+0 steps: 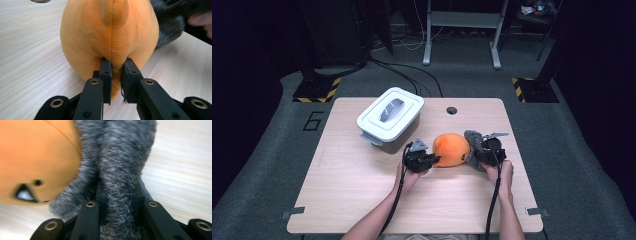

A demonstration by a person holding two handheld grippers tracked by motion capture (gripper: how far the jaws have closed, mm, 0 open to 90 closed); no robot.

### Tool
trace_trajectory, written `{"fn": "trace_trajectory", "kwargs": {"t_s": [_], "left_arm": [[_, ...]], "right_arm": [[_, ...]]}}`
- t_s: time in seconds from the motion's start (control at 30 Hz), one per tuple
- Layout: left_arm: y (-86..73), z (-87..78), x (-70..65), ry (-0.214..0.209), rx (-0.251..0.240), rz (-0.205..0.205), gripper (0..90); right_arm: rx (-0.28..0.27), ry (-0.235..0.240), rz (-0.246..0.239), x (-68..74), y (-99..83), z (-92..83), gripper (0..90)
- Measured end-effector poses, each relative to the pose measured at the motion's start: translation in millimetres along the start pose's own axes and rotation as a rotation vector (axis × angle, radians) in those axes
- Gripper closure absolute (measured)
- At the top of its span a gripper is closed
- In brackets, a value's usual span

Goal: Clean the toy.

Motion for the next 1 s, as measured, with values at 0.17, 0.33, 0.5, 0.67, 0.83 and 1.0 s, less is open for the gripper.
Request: {"fn": "trace_trajectory", "kwargs": {"t_s": [0.17, 0.33, 0.5, 0.67, 0.83, 1.0], "left_arm": [[-0.6, -0.1, 0.4, 0.005, -0.009, -0.007, 79.9], [0.2, 0.0, -0.8, 0.011, -0.003, 0.006, 79.9], [0.3, -0.3, -0.9, 0.01, 0.002, 0.016, 79.9], [0.7, -0.2, -1.2, 0.011, -0.002, 0.023, 79.9], [-0.5, 0.2, 0.3, 0.014, -0.011, 0.016, 80.0], [-0.6, 0.9, -0.7, 0.011, -0.009, 0.008, 80.0]], "right_arm": [[-0.085, 0.096, -0.016, 10.5, 10.3, -39.9, 75.2], [-0.124, 0.184, -0.074, 36.1, 17.5, -62.8, 75.1], [-0.118, 0.247, -0.142, 69.9, 20.1, -66.5, 75.1], [-0.089, 0.244, -0.203, 94.7, 21.3, -53.8, 74.9], [-0.088, 0.189, -0.202, 97.9, 23.2, -45.1, 74.7], [-0.102, 0.137, -0.182, 81.5, 23.1, -43.3, 74.6]]}}
Point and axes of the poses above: each handheld gripper's, and its own axes: z roughly forward along the jaws, y roughly out of its top, x roughly to its left, the point moved 4 cm from there along z, roughly forward along the jaws, and after that the axes turned 12 degrees about z, right-handed, at the moved point
